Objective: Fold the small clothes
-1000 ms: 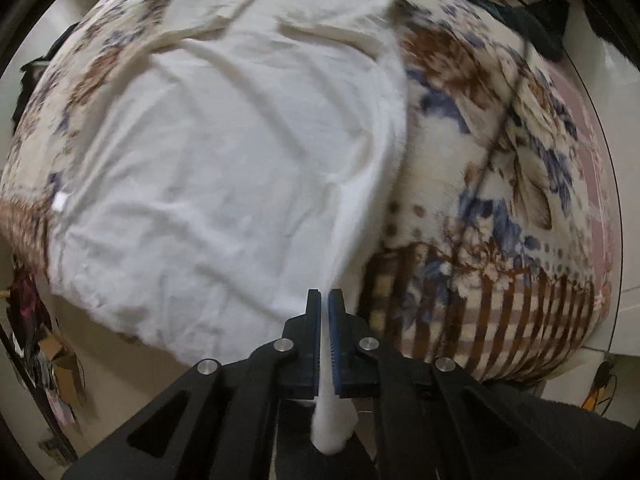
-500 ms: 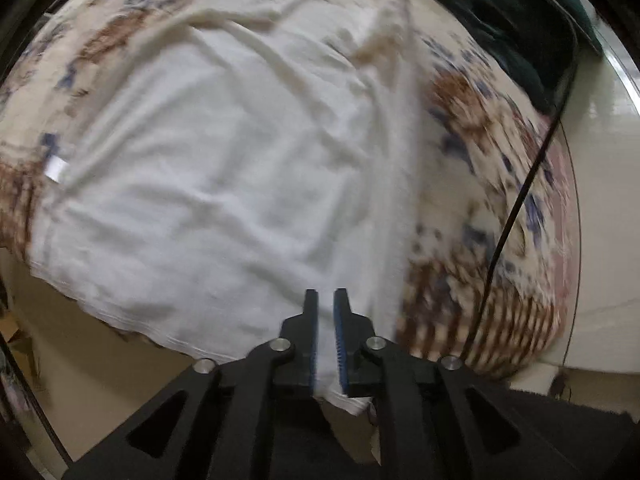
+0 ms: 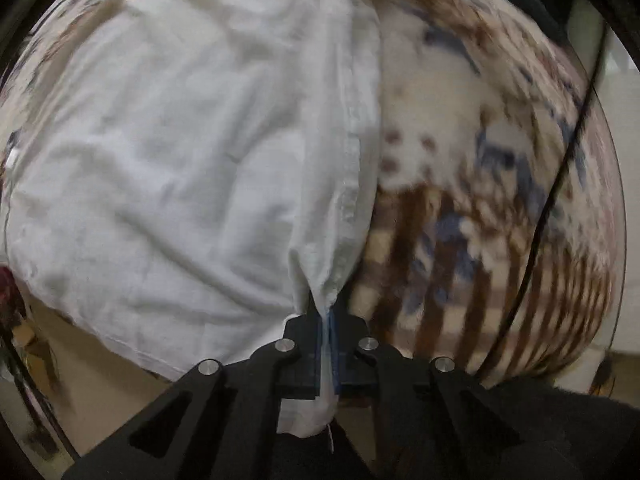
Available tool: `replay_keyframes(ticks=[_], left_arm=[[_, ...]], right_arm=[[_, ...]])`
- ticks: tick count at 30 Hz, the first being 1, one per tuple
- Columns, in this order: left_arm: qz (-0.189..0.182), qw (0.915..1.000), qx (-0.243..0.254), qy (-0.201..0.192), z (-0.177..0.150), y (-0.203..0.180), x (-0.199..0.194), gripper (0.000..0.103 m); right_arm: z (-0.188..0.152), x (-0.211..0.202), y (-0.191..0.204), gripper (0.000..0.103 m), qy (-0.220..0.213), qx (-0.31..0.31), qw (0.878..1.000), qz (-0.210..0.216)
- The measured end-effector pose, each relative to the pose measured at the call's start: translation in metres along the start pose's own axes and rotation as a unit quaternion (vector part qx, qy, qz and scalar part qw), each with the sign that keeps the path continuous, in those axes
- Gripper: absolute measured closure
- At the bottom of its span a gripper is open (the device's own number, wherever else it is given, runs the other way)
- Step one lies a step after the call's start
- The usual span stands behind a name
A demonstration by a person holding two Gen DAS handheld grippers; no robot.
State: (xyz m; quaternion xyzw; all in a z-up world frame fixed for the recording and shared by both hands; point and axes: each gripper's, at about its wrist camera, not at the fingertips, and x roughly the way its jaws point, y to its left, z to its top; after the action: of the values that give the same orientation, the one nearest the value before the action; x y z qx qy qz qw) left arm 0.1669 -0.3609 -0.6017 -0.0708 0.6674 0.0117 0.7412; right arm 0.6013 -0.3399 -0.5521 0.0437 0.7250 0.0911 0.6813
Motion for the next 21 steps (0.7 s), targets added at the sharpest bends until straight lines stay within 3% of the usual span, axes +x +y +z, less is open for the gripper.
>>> replay_keyframes(ticks=[6, 12, 17, 21], left_arm=[[0.009, 0.9982, -0.049, -0.033, 0.004, 0.043, -0.061, 0.101], [0.035, 0.9909, -0.117, -0.057, 0.008, 0.124, -0.115, 0.101], [0.065, 0.9836, -0.148, -0.08, 0.029, 0.184, -0.124, 0.101], [0.063, 0.9791, -0.178, -0.077, 0.041, 0.245, -0.108, 0.101]], right_arm=[[0.002, -0.018, 0.004, 0.1, -0.002, -0.001, 1.0, 0.028], [0.014, -0.042, 0.049, 0.1, -0.005, -0.027, 0.999, 0.047], [0.033, -0.048, 0.124, 0.1, -0.017, -0.046, 0.998, 0.049], [0.053, -0.026, 0.206, 0.1, -0.02, -0.074, 0.997, 0.026]])
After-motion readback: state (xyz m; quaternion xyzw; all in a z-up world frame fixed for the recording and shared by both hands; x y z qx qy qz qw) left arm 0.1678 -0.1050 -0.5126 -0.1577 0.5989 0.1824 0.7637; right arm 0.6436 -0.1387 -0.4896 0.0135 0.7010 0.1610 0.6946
